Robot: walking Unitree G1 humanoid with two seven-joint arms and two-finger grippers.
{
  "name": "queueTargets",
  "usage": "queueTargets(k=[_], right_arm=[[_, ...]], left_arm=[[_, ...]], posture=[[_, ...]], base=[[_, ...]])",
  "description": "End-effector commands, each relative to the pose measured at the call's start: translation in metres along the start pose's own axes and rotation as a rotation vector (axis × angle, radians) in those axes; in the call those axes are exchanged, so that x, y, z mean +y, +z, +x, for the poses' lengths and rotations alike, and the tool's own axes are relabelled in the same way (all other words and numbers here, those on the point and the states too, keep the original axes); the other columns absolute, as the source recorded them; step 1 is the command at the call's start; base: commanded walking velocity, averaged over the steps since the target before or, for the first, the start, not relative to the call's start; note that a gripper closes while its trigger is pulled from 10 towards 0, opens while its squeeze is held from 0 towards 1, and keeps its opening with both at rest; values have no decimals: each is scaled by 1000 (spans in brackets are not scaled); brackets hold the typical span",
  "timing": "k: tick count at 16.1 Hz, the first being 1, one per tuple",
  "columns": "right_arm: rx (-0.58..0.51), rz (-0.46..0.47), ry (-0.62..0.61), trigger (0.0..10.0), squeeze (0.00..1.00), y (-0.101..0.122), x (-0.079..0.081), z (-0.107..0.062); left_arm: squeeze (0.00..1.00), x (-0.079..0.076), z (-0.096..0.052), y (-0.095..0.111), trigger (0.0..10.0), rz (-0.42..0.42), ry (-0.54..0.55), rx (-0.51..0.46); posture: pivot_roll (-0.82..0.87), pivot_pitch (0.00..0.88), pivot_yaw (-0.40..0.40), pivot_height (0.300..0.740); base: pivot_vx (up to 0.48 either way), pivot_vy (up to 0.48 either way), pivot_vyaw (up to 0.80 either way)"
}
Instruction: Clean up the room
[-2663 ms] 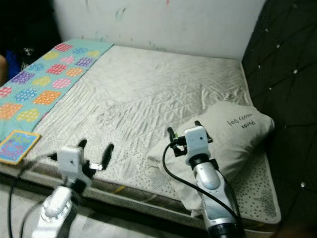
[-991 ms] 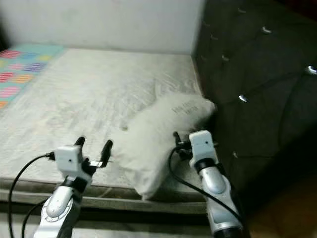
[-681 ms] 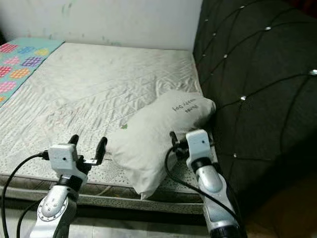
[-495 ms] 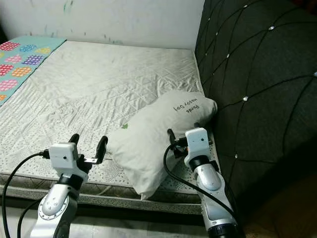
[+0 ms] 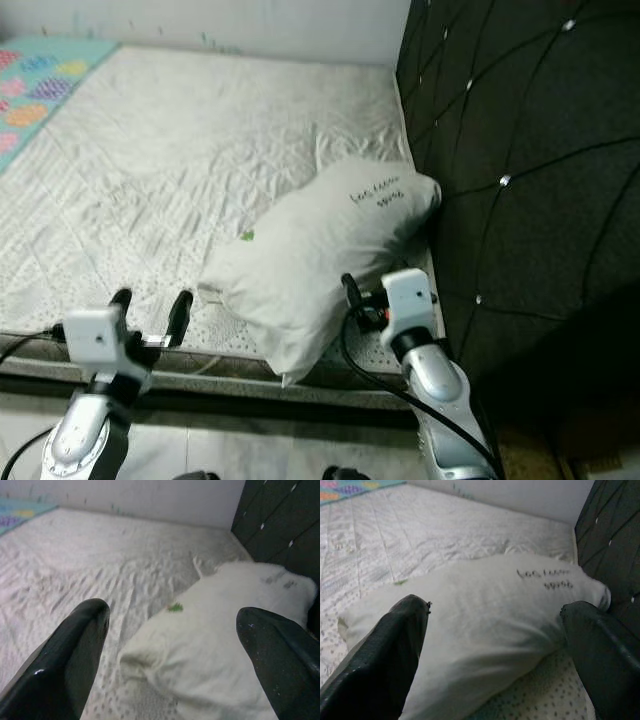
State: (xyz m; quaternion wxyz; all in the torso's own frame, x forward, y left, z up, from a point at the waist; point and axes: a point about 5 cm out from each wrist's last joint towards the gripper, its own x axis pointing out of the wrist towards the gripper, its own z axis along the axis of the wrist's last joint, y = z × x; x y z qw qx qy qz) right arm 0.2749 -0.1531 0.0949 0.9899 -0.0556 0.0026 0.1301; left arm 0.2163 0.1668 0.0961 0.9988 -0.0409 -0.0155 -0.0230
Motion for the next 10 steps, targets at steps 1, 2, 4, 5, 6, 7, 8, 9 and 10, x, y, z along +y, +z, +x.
queueTargets(k=[1,2,4,5,6,7,8,9,10], right_arm=[[-18,1,6,10000,0,7,0,-1],[-19,0,7,10000,0,8,1,1],[-32,2,15,10000,0,13,2,7],[-33,3,16,10000,0,14,2,8],[-33,3,20,10000,0,15,2,9],[-32,2,25,10000,0,15,2,9],[-28,2,33,10000,0,14,4,8],[-25,6,40,10000,0,13,5,6],[-24,7,43,10000,0,13,5,6]], left_arm=[[0,1,0,5,10000,5,5,-11],[0,0,1,5,10000,4,2,-9],[0,-2,8,9,10000,5,-12,-21],[0,-2,9,10,10000,5,-13,-21],[0,-2,10,10,10000,6,-15,-21],[0,-2,11,11,10000,7,-19,-22],[0,-1,11,10,10000,8,-20,-20],[0,-1,10,10,10000,9,-20,-19],[0,-2,10,10,10000,8,-19,-18]], posture=[[98,203,-30,740],[97,196,-30,740],[94,189,-32,740],[94,189,-32,740],[92,189,-33,740],[91,193,-35,740],[90,195,-36,740],[91,195,-36,740],[91,195,-37,740]], base=[[0,0,0],[0,0,0],[0,0,0],[0,0,0],[0,0,0],[0,0,0],[0,0,0],[0,0,0],[0,0,0]])
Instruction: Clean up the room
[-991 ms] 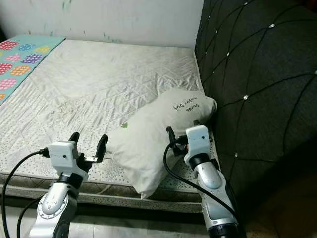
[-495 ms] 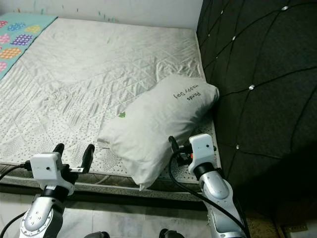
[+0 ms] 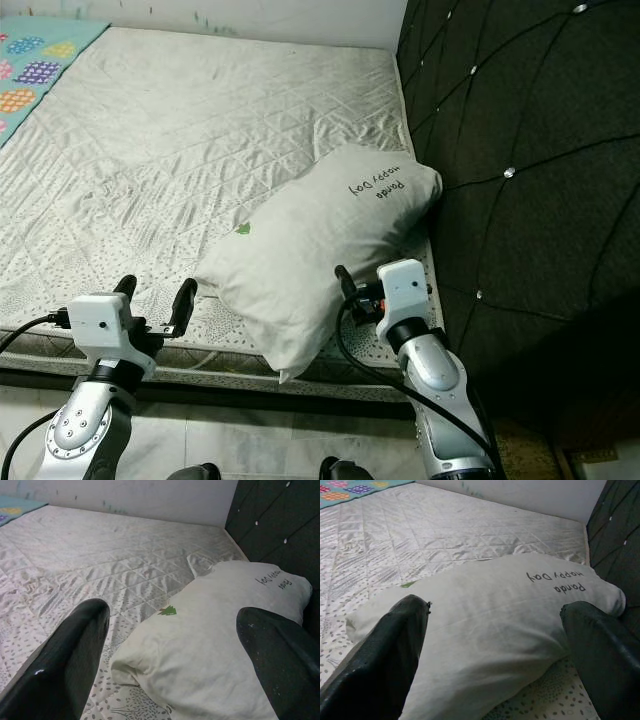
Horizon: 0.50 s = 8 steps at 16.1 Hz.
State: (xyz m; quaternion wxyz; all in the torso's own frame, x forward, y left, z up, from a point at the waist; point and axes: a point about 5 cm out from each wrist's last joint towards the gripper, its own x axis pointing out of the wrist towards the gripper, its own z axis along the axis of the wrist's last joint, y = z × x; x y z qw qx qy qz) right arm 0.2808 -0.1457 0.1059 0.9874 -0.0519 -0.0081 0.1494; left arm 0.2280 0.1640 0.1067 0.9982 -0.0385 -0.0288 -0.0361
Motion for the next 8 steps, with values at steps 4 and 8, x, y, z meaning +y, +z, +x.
queueTargets(k=[4,8], right_arm=[[10,7,31,10000,0,0,3,0],[16,7,54,10000,0,-1,5,-1]], left_arm=[[0,1,-2,-1,10000,-2,12,12],[0,0,-4,0,10000,-1,12,10]], posture=[[90,196,-40,721],[92,203,-47,671]], base=[[0,0,0],[0,0,0]])
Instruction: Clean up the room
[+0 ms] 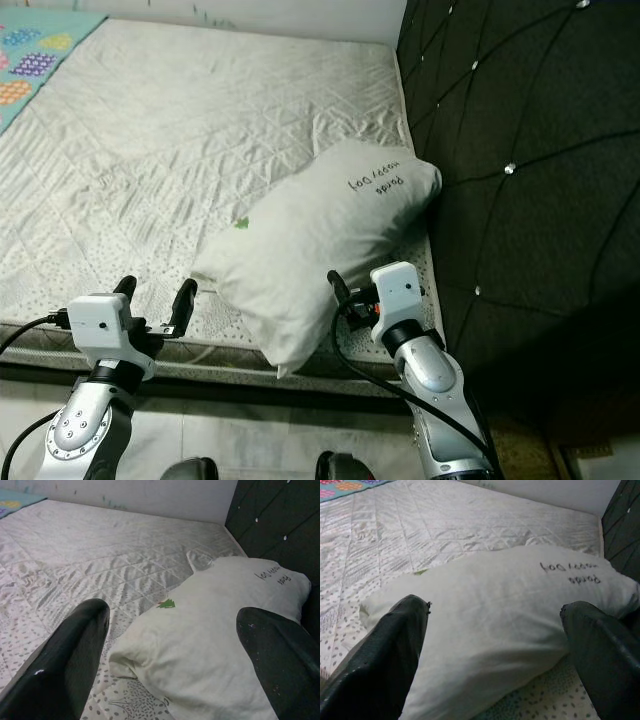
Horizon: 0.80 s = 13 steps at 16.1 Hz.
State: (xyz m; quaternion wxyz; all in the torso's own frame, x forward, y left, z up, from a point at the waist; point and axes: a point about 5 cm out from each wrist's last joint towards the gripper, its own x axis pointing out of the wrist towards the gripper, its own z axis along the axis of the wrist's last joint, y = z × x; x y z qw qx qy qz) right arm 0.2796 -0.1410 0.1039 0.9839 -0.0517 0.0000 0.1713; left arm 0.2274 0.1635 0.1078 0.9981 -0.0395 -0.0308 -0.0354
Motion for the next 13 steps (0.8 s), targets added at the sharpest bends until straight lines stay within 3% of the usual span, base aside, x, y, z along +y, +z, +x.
queueTargets(k=[1,4,13], right_arm=[[3,3,10,10000,0,1,0,-1],[4,-2,24,10000,0,0,2,0],[11,-8,46,10000,0,-1,4,1]], left_arm=[[0,0,-3,-1,10000,2,11,15],[0,0,-4,-2,10000,3,8,16],[0,-1,-2,-1,10000,-4,-7,13]], posture=[[93,204,-47,666],[95,204,-48,631],[93,211,-47,631]], base=[[0,0,0],[0,0,0],[0,0,0]])
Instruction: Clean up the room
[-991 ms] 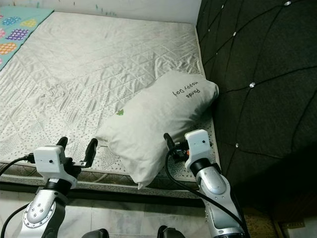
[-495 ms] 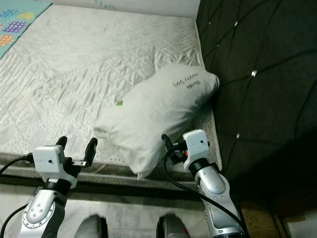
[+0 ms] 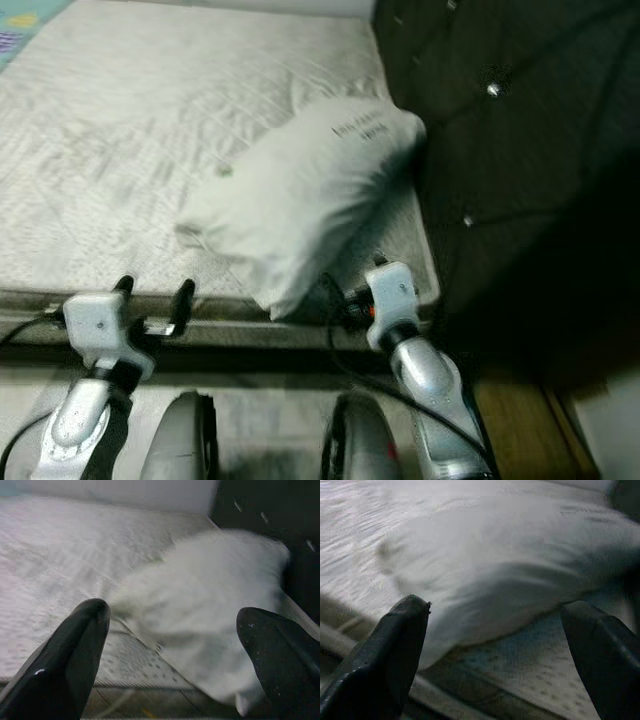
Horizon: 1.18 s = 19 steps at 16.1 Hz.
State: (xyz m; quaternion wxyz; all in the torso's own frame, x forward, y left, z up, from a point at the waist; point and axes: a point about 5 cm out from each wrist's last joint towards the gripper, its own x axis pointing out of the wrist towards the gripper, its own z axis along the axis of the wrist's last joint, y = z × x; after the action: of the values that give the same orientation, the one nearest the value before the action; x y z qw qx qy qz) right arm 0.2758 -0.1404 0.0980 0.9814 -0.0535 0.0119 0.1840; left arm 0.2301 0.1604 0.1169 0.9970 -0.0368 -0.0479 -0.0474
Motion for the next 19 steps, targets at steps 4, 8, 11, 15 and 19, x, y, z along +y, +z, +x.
queueTargets(k=[4,8,11,15,19], right_arm=[[-12,-11,28,10000,0,5,2,4],[-9,-15,34,10000,0,5,2,4],[-7,-16,40,10000,0,4,3,4],[-5,-18,44,10000,0,4,3,4],[-6,-14,47,10000,0,4,5,4]], left_arm=[[0,1,-7,-10,10000,-14,26,51],[0,0,-7,-8,10000,-23,12,40],[0,-1,-8,-8,10000,-29,-1,39],[0,-2,-8,-7,10000,-33,-14,37],[0,-2,-9,-7,10000,-35,-23,36]], posture=[[92,215,-49,631],[89,224,-50,631],[88,227,-51,631],[88,227,-51,631],[90,227,-45,631]], base=[[0,0,0],[0,0,0],[0,0,0],[306,0,0],[460,0,0]])
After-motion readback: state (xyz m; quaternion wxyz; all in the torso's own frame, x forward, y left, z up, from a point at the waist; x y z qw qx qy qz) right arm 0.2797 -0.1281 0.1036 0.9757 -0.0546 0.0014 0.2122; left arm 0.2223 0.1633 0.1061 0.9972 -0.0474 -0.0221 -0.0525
